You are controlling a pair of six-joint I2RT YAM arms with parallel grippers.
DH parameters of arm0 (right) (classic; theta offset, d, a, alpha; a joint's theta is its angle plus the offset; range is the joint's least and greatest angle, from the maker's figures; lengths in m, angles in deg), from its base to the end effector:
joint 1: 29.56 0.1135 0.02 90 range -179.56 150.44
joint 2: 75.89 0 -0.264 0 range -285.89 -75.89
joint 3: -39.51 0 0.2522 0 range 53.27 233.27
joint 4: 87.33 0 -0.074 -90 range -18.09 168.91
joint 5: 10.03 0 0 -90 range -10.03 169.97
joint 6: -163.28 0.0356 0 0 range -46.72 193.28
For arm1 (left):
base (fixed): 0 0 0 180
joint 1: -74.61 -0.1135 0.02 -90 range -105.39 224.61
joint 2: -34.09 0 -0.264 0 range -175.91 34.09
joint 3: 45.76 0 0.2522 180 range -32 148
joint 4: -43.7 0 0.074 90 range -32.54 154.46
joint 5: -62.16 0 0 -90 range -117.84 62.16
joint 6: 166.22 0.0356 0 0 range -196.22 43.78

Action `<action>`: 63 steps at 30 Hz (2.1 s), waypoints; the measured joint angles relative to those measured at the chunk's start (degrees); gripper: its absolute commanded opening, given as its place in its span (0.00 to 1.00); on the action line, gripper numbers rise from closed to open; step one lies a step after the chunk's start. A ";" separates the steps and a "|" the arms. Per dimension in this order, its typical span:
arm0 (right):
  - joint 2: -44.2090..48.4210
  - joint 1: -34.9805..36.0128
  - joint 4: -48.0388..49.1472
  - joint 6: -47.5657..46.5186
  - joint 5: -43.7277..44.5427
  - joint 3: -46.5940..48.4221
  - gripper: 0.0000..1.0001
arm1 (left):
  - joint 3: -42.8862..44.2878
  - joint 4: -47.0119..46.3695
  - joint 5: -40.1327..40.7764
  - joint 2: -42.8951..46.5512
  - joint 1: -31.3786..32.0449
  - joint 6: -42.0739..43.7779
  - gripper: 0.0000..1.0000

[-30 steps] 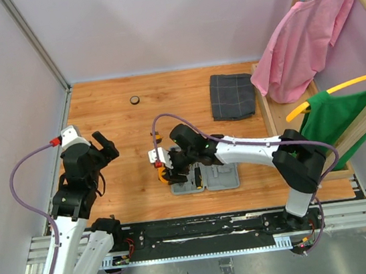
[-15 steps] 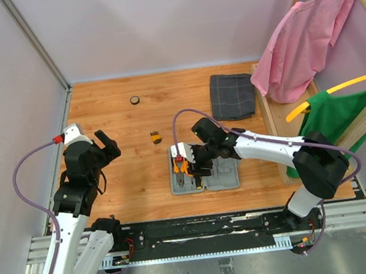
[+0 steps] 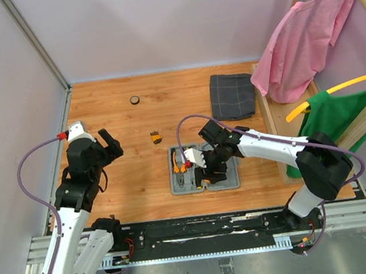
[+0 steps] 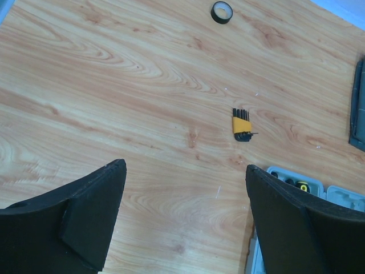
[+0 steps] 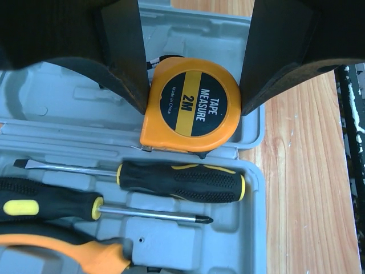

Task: Sort the tools into containers
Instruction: Place the engineering item in the storage box.

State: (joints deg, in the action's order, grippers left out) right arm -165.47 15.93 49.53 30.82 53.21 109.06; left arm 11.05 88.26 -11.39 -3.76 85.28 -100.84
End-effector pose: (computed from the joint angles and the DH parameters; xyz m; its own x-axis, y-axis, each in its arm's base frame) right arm 0.2008 0.2271 0.1967 0.0645 -0.7942 -0.6042 -0.9972 -0.0747 -0.0083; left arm 0.1469 -0.0174 0.3107 -0.3554 -0.3396 -0.8708 -0.2436 0.9331 -0.2645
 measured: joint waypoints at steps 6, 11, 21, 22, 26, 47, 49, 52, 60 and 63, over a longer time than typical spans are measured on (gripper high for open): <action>0.00 0.00 -2.73 -0.76 1.55 0.00 0.51 | 0.00 -0.35 -0.85 -0.35 -0.02 0.20 0.89; 0.02 0.00 -5.42 -0.92 3.23 0.00 0.52 | 0.00 -0.39 -1.16 -0.63 -0.02 0.20 0.89; 0.50 0.00 -8.44 -0.81 6.58 -0.04 0.54 | 0.00 -0.46 -1.31 -0.94 -0.02 0.22 0.89; 0.50 0.00 -8.76 -0.81 6.99 -0.04 0.54 | 0.00 -0.46 -1.31 -0.96 -0.02 0.22 0.90; 1.29 0.00 -10.03 -0.61 8.15 -0.04 0.54 | 0.00 -0.46 -1.33 -1.05 -0.02 0.22 0.90; 2.40 -1.55 -14.47 -0.37 15.65 -1.88 0.74 | -0.02 -0.52 -1.99 -1.75 -0.02 0.37 0.89; 2.27 -1.55 -14.43 -0.37 16.57 -2.14 0.77 | -0.02 -0.52 -1.99 -1.75 -0.02 0.39 0.90; 2.29 -1.55 -14.05 0.04 17.64 -2.21 0.82 | -0.02 -0.52 -2.01 -1.75 -0.02 0.39 0.90; 5.92 -1.57 -13.40 2.38 18.03 -2.16 0.83 | -0.02 -0.52 -2.01 -1.75 -0.02 0.39 0.89; 8.41 -1.57 -12.66 4.72 19.34 -1.64 0.82 | -0.02 -0.52 -2.01 -1.77 -0.02 0.39 0.89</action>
State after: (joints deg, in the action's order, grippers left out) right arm -157.05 14.36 36.87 35.54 72.55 107.42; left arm 11.03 87.74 -13.41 -5.53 85.26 -100.45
